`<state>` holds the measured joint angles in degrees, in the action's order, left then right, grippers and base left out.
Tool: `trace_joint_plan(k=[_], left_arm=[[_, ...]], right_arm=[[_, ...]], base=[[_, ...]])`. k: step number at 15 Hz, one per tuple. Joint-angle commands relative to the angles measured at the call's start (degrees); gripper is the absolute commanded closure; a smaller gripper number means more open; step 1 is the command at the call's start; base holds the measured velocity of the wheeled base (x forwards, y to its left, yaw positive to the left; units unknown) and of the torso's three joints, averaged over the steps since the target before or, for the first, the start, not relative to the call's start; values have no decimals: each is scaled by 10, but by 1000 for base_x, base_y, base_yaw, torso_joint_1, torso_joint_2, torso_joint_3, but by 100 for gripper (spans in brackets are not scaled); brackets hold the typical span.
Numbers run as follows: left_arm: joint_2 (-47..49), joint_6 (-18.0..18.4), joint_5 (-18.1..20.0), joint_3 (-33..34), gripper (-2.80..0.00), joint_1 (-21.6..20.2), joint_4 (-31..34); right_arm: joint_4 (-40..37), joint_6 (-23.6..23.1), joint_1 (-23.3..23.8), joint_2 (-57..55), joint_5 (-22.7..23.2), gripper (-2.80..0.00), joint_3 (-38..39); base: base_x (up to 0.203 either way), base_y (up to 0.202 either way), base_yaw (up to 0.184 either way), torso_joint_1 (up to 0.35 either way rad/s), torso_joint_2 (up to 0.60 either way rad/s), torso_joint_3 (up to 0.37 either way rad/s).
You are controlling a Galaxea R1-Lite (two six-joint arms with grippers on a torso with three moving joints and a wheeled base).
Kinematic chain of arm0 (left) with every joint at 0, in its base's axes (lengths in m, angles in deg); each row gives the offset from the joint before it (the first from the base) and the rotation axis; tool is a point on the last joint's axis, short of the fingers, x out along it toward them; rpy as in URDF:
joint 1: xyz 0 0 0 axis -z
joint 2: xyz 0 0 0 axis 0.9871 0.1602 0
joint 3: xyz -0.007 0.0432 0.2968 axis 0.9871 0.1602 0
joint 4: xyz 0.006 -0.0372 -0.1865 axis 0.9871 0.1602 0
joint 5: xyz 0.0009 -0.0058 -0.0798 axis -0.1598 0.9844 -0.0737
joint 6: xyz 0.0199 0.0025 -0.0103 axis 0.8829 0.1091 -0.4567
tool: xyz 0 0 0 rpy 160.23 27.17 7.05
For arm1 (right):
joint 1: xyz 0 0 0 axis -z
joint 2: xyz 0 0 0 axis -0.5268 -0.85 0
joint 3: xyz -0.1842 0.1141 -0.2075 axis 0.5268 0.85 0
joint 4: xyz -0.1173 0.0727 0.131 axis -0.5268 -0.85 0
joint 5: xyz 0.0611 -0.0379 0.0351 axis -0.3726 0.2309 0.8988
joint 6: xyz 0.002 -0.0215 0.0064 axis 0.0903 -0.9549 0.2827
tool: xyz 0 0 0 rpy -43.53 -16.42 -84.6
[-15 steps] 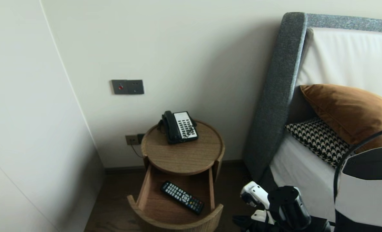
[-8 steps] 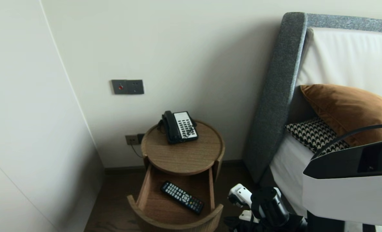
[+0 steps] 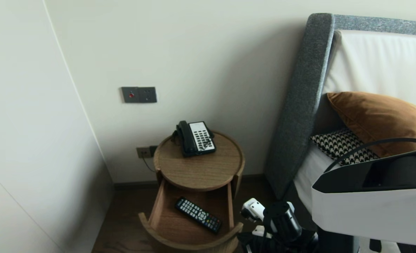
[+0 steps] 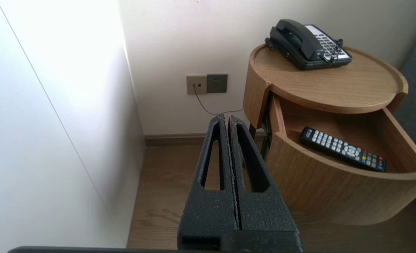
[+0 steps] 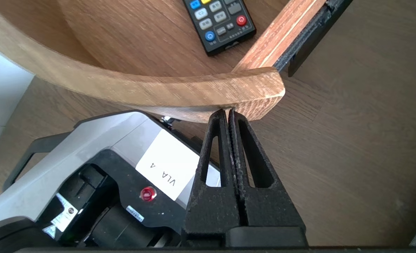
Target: Close the nightstand drawer
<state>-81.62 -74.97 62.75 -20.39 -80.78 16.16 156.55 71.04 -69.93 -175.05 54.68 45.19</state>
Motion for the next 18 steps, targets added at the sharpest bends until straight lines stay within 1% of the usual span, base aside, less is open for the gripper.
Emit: trace_joint_plan(k=[1,7,9,18], left_arm=[[-1,0,0,0,0,0,0],[-1,0,0,0,0,0,0],[0,0,0,0,0,0,0],[0,0,0,0,0,0,0]], right_arm=[[4,0,3,-14,0,0,-13],[4,1,11,-36,-5,0,-65],[4,2,12,-49,-21,0,-90],[-3,3,52,-69,-28,0,-177]], base=[[0,0,0,0,0,0],[0,0,0,0,0,0],[0,0,0,0,0,0],[0,0,0,0,0,0]])
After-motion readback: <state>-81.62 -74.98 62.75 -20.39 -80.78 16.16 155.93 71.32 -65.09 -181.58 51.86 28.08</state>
